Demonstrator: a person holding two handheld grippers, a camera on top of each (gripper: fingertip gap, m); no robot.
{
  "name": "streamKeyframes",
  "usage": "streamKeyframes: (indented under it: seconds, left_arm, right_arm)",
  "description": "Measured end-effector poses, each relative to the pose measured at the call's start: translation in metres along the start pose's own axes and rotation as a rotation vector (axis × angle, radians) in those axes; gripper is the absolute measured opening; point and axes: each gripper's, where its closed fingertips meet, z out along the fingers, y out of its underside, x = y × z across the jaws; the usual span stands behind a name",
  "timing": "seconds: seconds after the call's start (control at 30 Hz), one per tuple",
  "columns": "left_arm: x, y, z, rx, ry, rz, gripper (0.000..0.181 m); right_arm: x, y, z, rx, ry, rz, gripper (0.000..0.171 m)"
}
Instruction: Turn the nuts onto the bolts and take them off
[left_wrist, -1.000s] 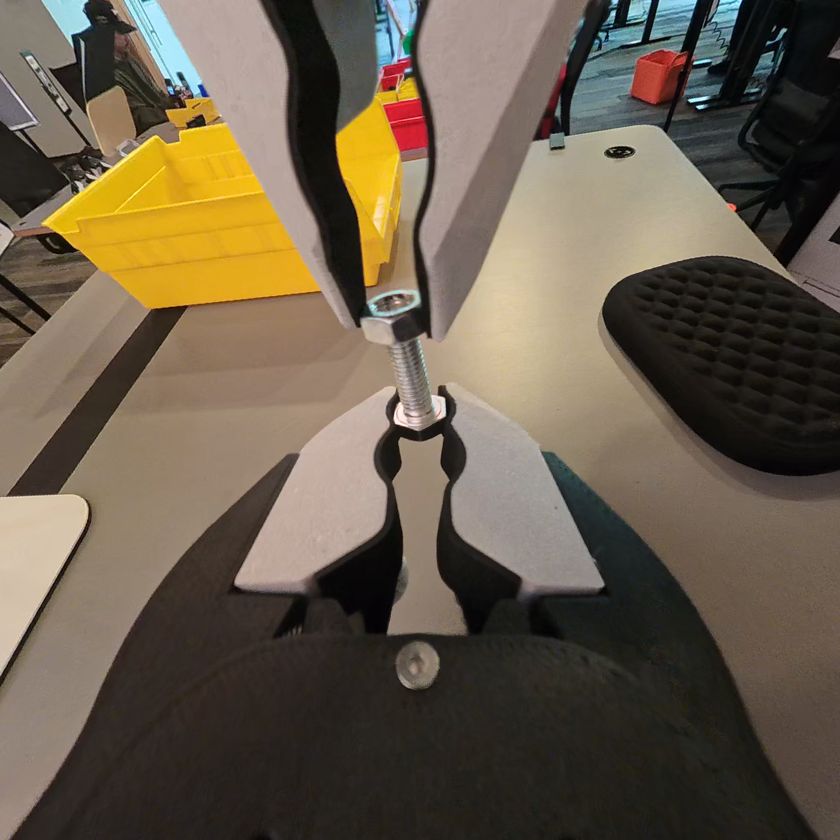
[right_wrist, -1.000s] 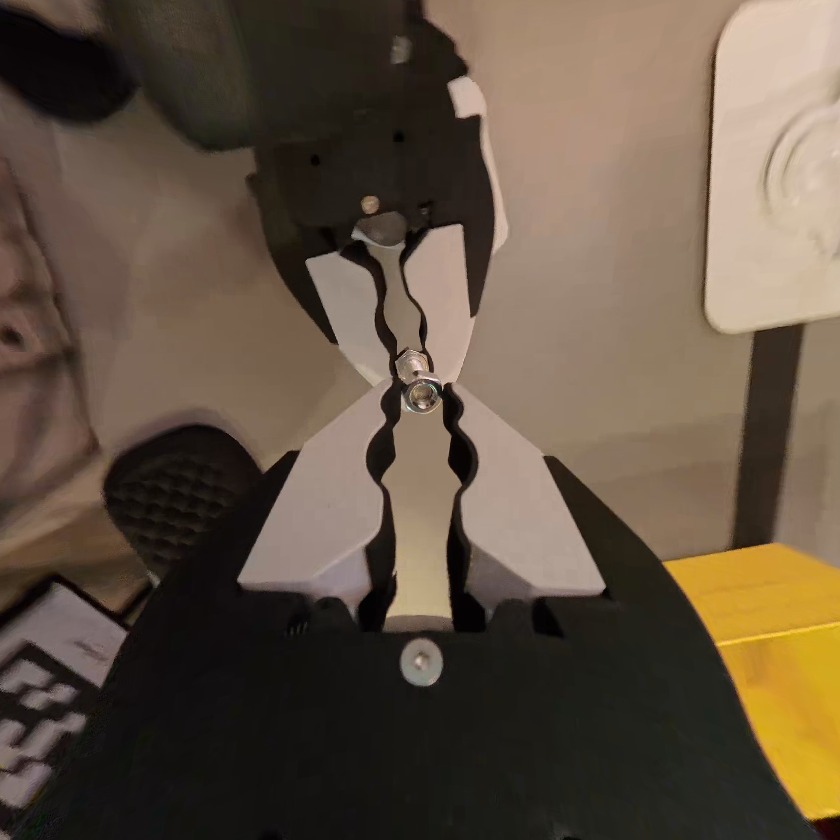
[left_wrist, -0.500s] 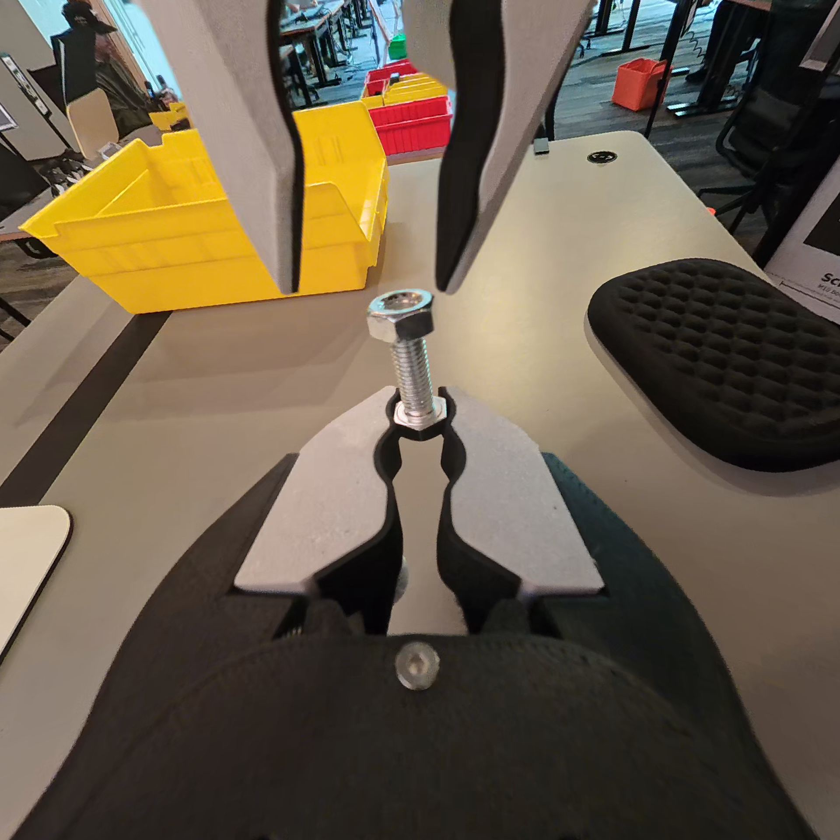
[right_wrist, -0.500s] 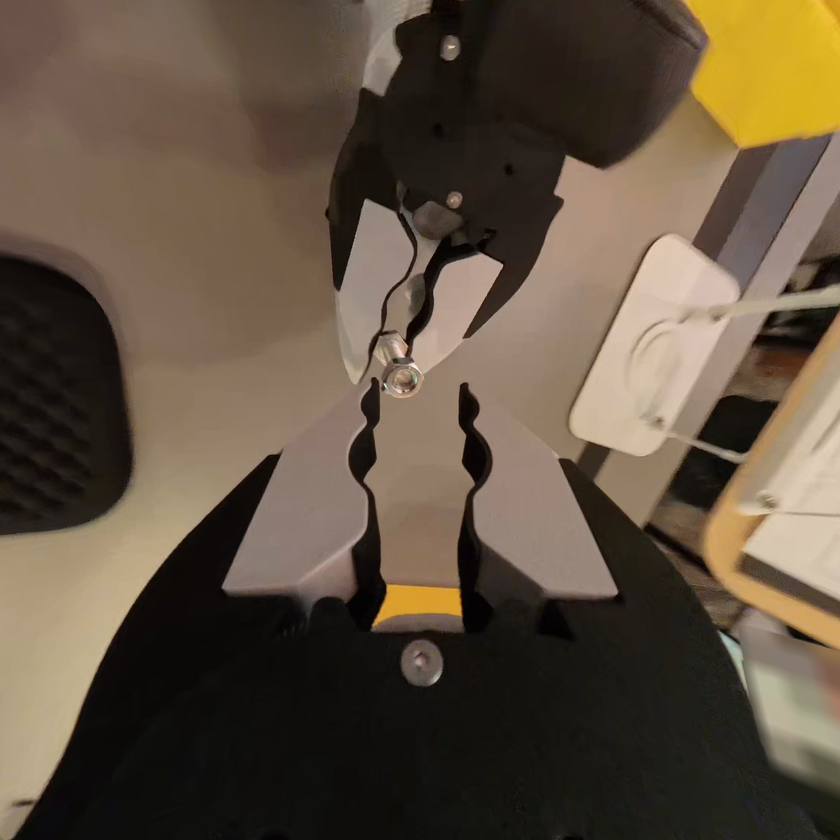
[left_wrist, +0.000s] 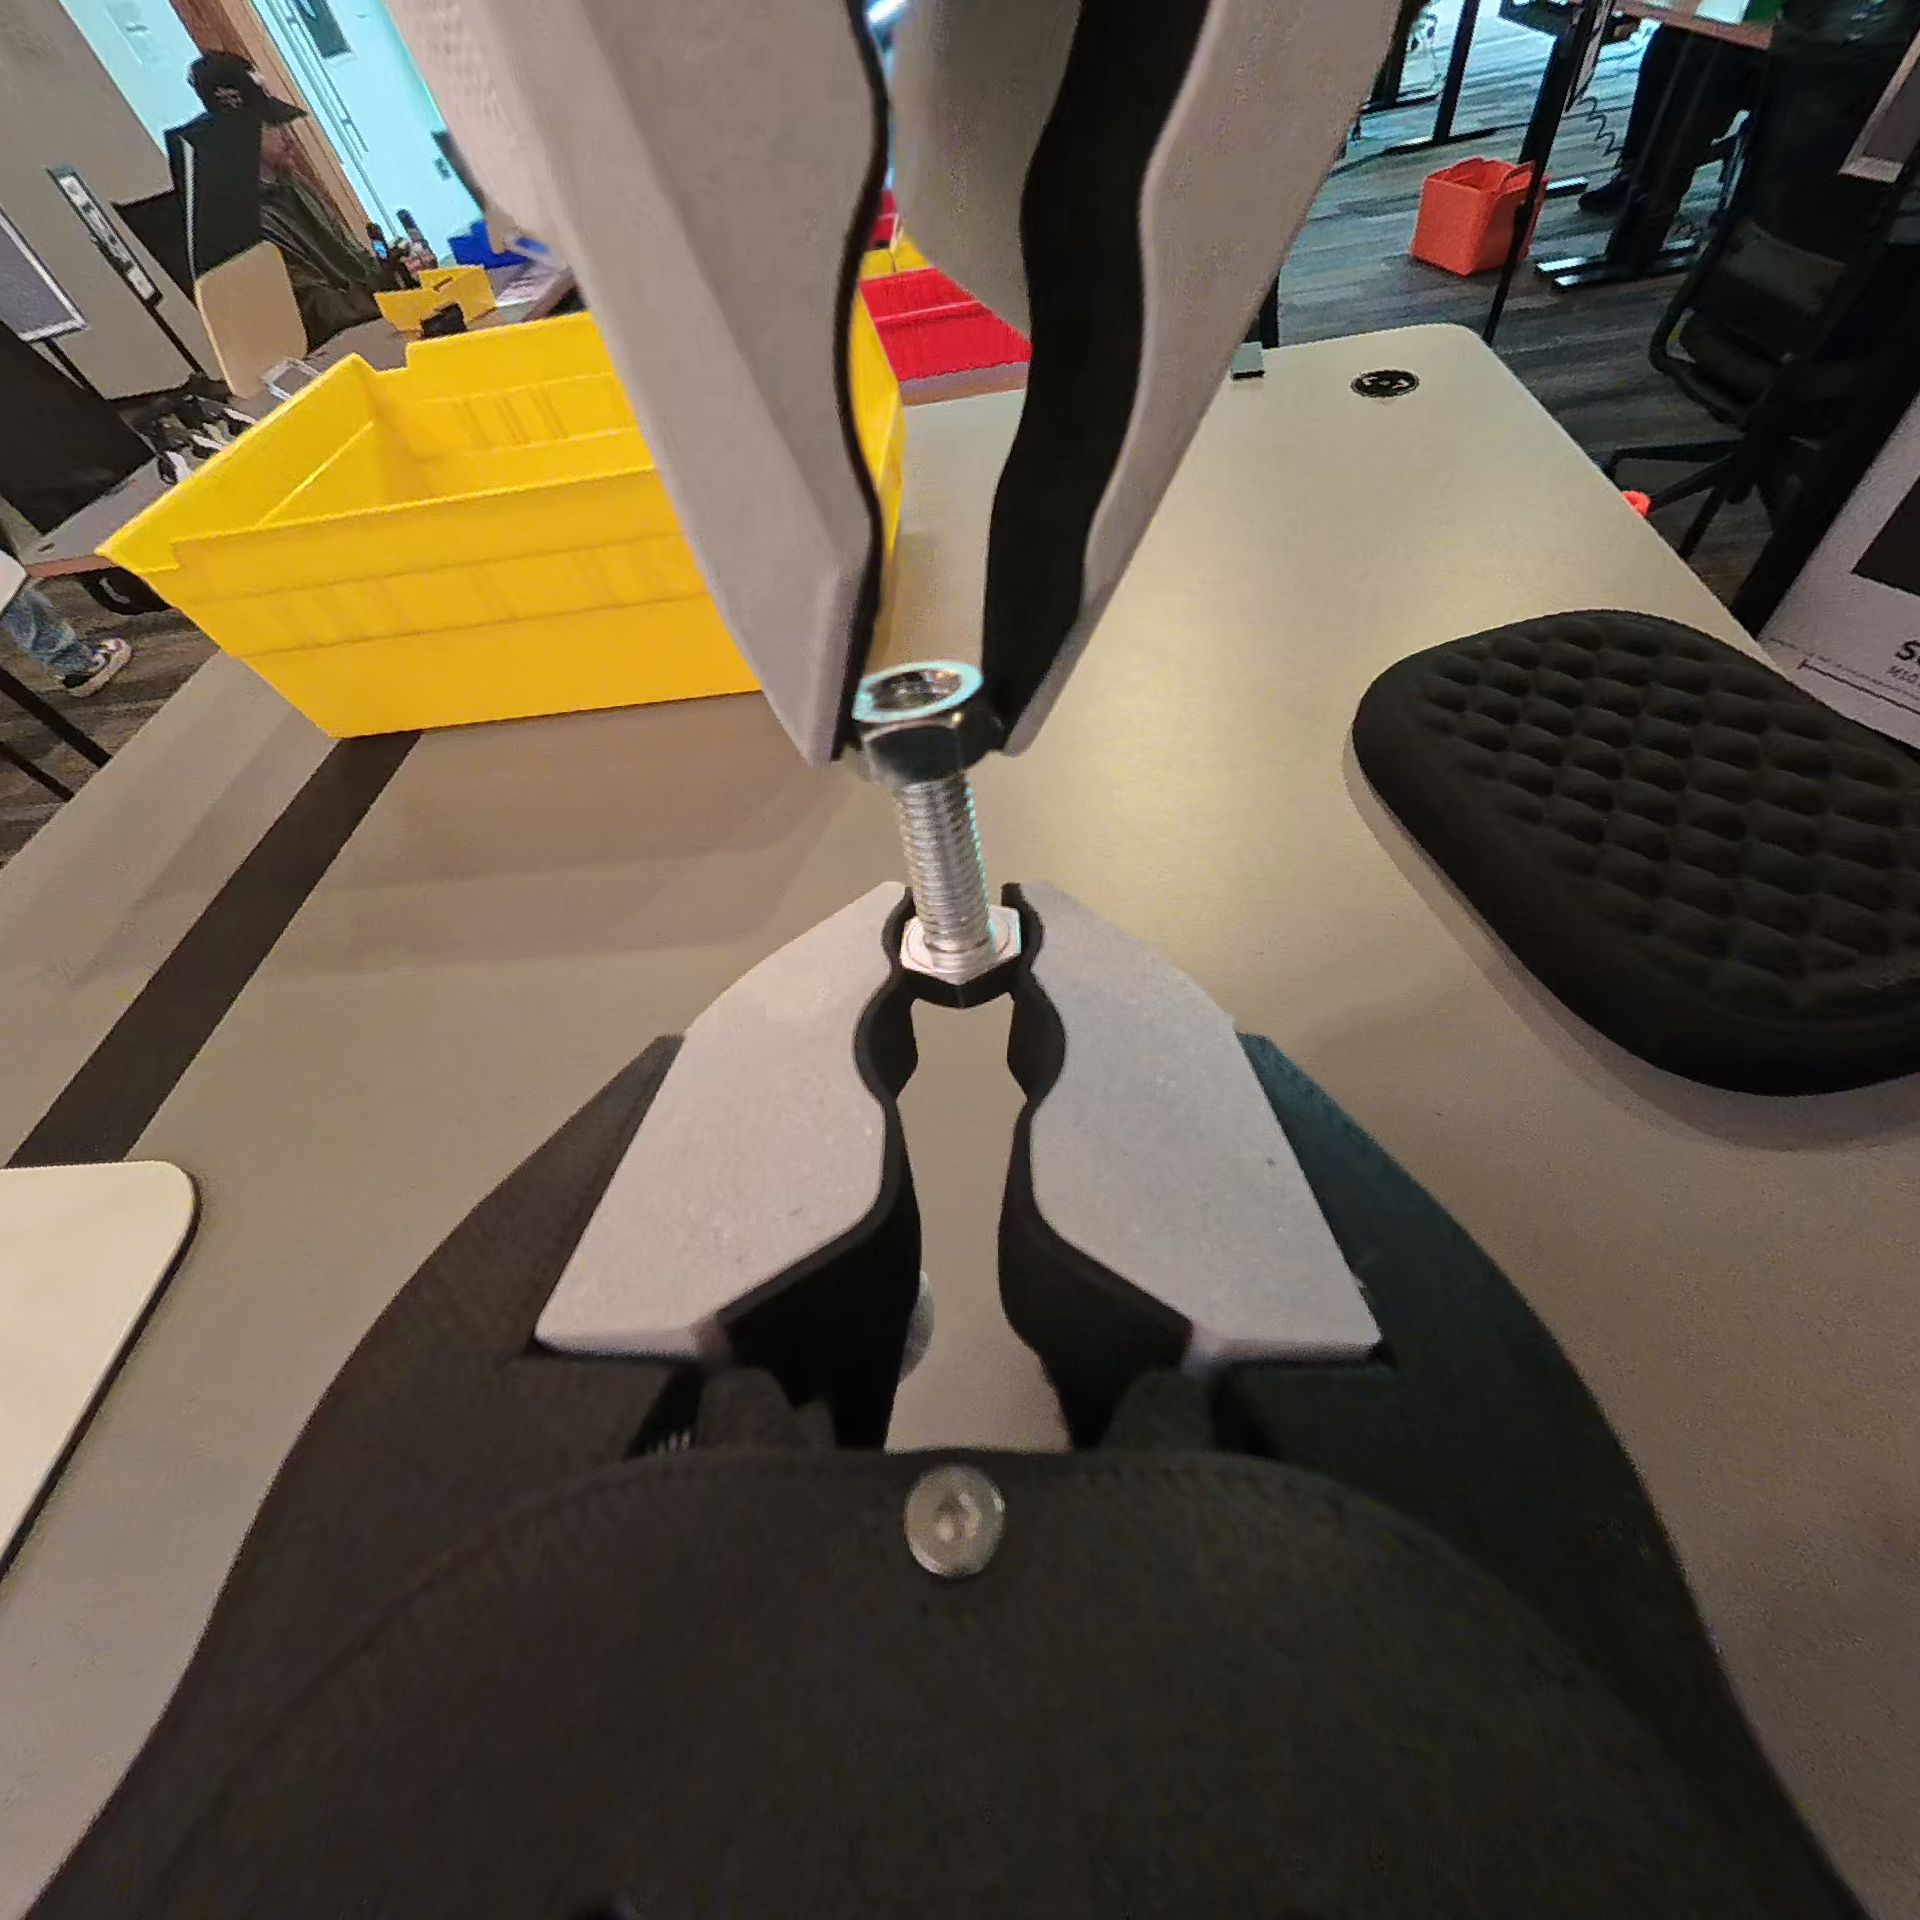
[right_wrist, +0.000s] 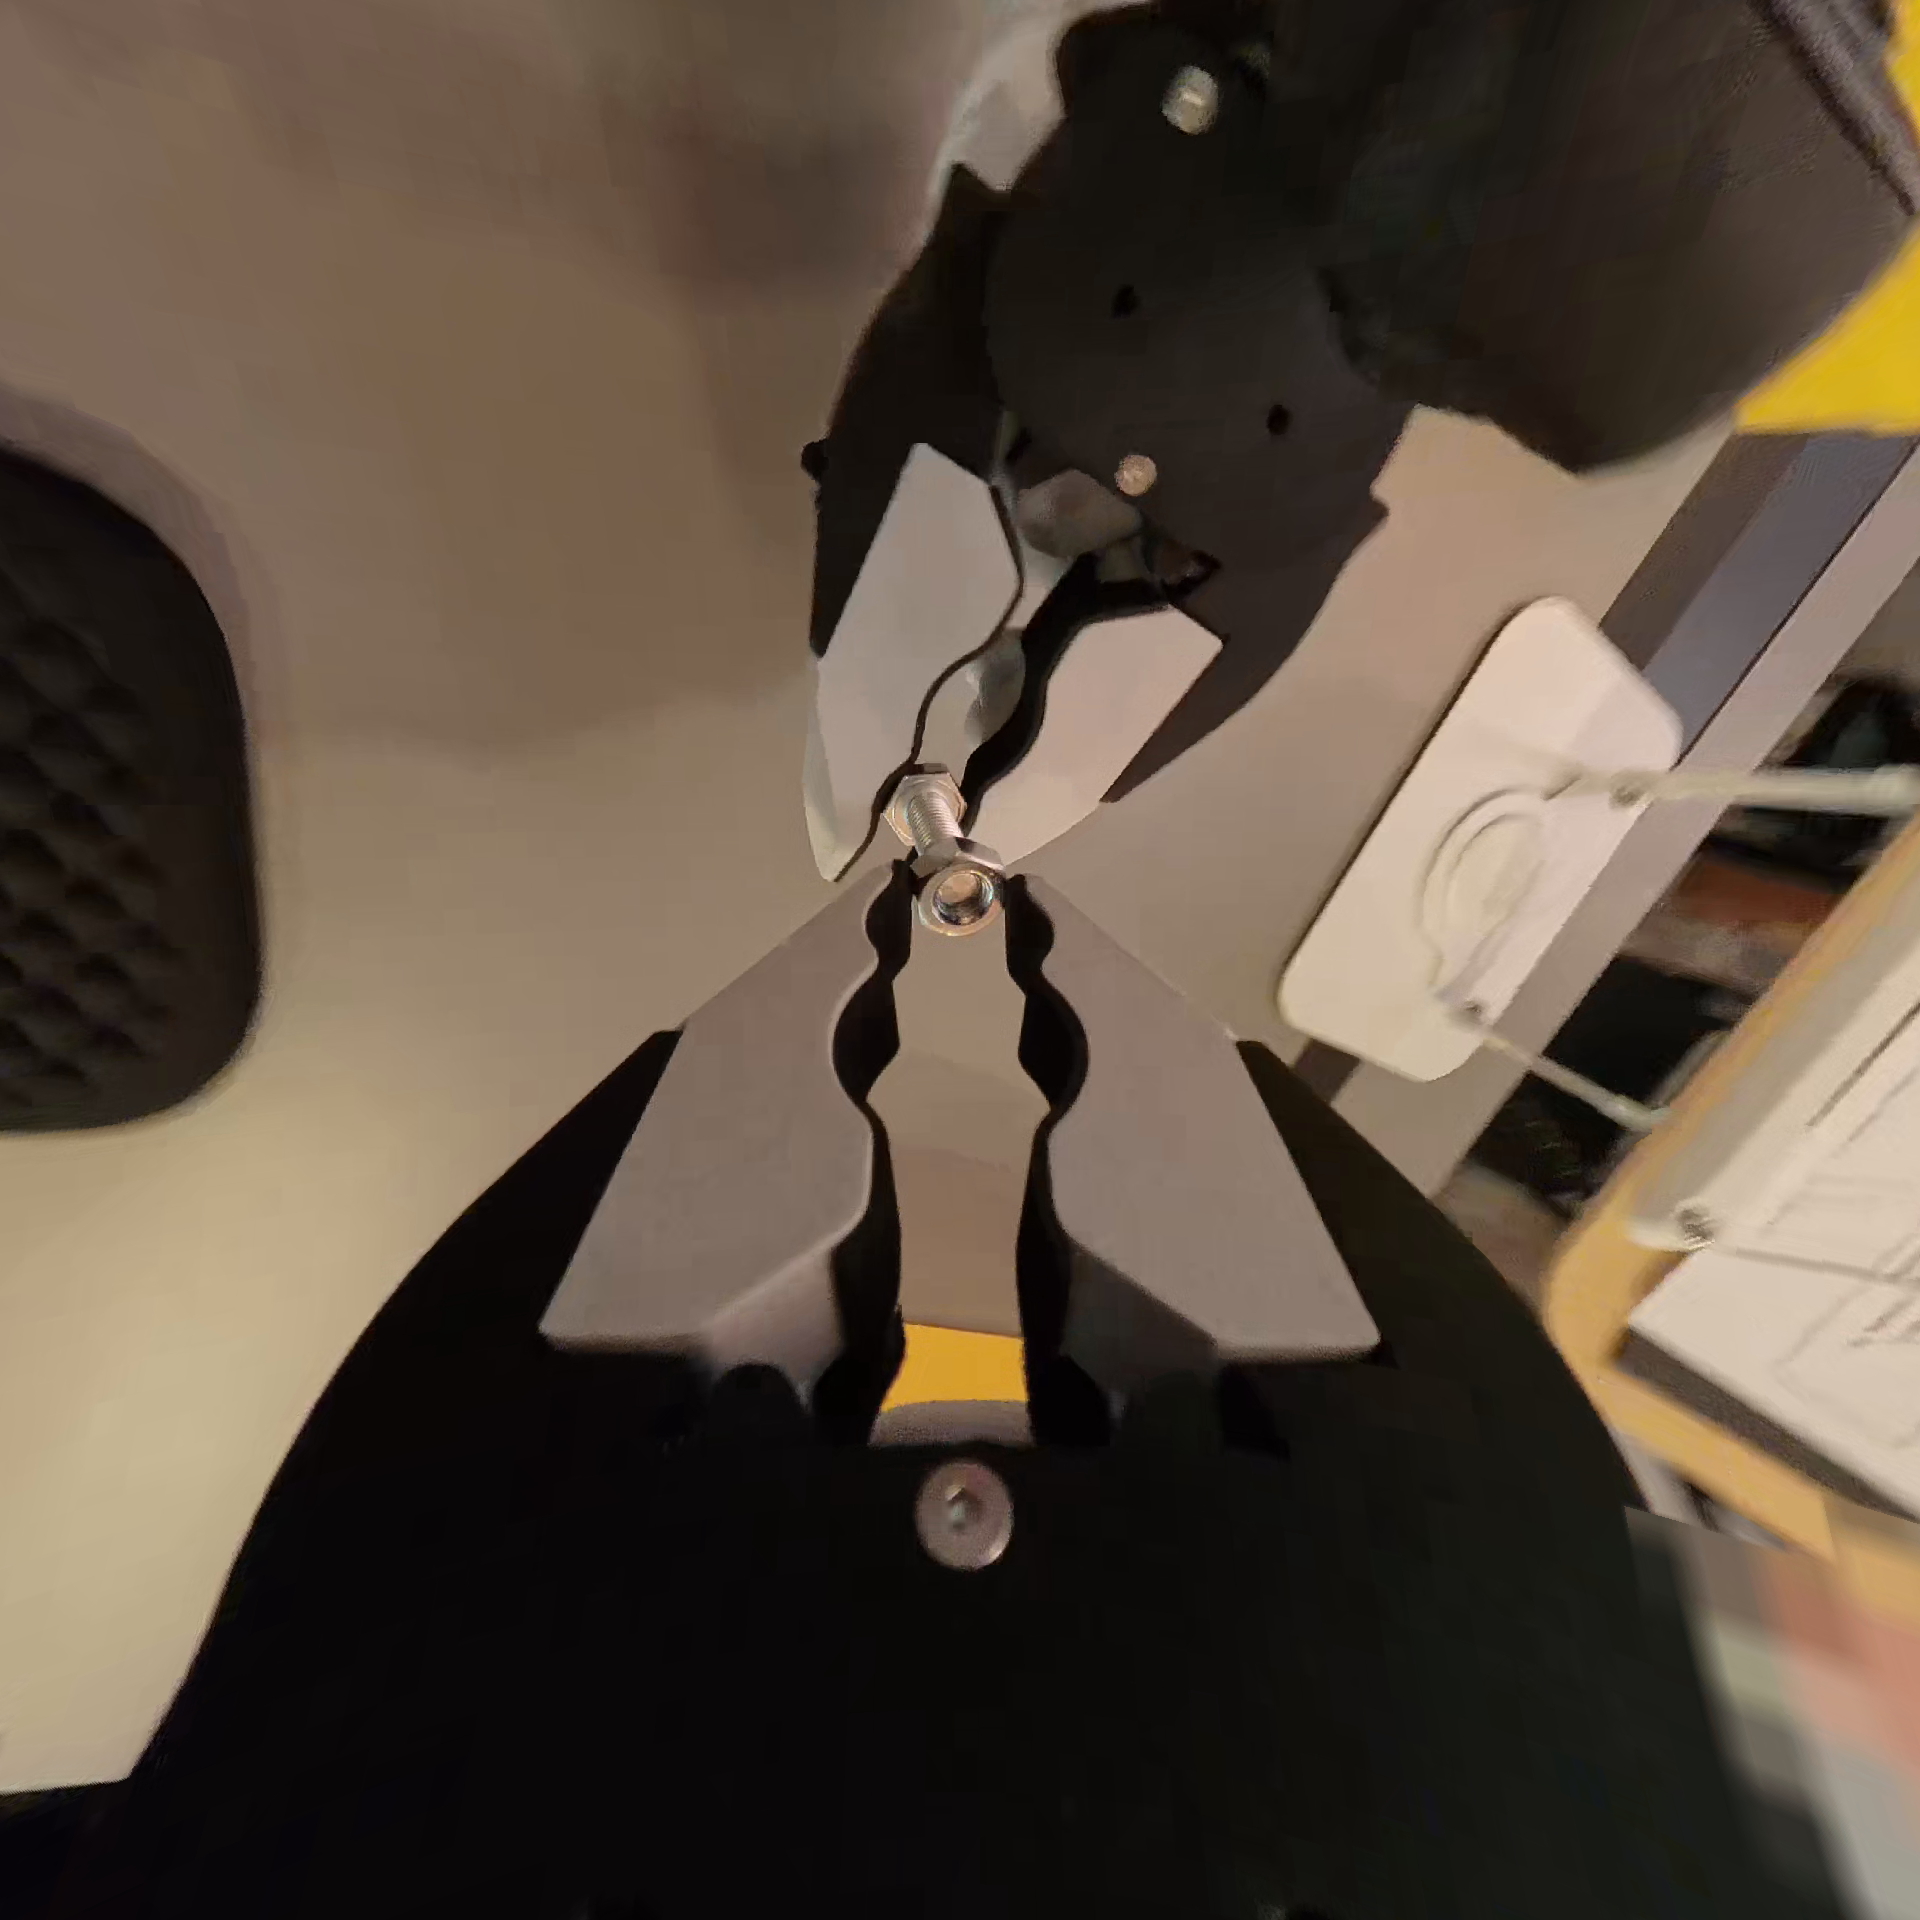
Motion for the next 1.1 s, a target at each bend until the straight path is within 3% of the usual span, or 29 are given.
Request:
streamKeyframes:
  seconds: [0.17,0.27,0.33,0.43,0.57,0.77,0.97,1.1]
  left_arm:
    - [-0.004,0.004,0.001,-0.023,-0.023,0.002,0.014]
    - [0.0,0.006,0.004,-0.035,-0.013,0.012,0.014]
    - [0.001,0.006,0.005,-0.037,-0.012,0.018,0.014]
    - [0.003,0.002,0.004,-0.014,0.005,0.005,0.014]
    - [0.004,0.0,0.003,0.0,0.014,0.001,0.014]
    - [0.008,-0.005,0.0,0.032,0.037,0.003,0.014]
    - [0.009,-0.008,0.0,0.042,0.036,0.016,0.014]
    - [0.002,-0.006,-0.001,0.035,0.002,0.008,0.014]
  right_arm:
    - [0.0,0.005,0.003,-0.029,-0.117,0.54,0.016]
    - [-0.005,0.006,0.005,-0.042,-0.15,0.678,0.016]
    - [-0.008,0.005,0.004,-0.032,-0.169,0.667,0.016]
    - [-0.003,0.004,-0.001,-0.005,-0.122,0.491,0.036]
    - [0.002,0.002,-0.008,-0.003,-0.011,0.141,0.034]
    - [-0.004,0.001,-0.004,-0.04,0.018,-0.151,0.025]
    - [-0.005,0.002,-0.004,-0.033,-0.01,-0.129,0.016]
    - [-0.003,0.004,-0.002,-0.048,-0.089,0.271,0.015]
